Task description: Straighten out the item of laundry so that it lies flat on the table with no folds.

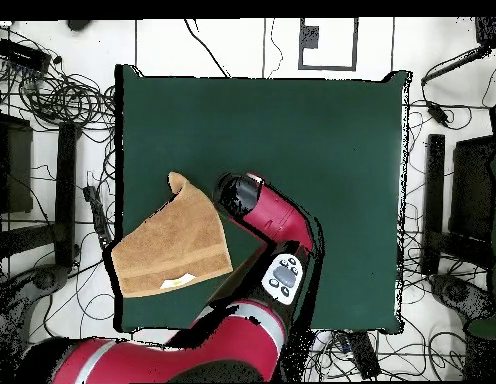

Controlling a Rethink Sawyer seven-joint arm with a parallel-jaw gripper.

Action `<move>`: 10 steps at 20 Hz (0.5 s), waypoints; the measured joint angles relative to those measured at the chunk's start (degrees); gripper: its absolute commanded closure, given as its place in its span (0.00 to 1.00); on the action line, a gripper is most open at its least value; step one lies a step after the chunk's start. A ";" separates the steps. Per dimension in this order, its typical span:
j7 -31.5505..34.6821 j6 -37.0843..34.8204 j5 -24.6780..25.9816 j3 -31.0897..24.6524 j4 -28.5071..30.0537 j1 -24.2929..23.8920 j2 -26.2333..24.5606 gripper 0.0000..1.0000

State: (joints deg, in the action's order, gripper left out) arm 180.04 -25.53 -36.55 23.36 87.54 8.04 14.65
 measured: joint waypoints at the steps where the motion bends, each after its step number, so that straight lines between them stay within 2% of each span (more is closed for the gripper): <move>1: 0.00 0.00 -0.14 -0.01 -0.01 0.14 0.11 0.00; 10: 0.00 -2.46 -0.68 -0.03 -0.18 4.01 1.87 0.00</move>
State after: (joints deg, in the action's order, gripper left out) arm 180.04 -27.99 -37.23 23.34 87.36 12.05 16.52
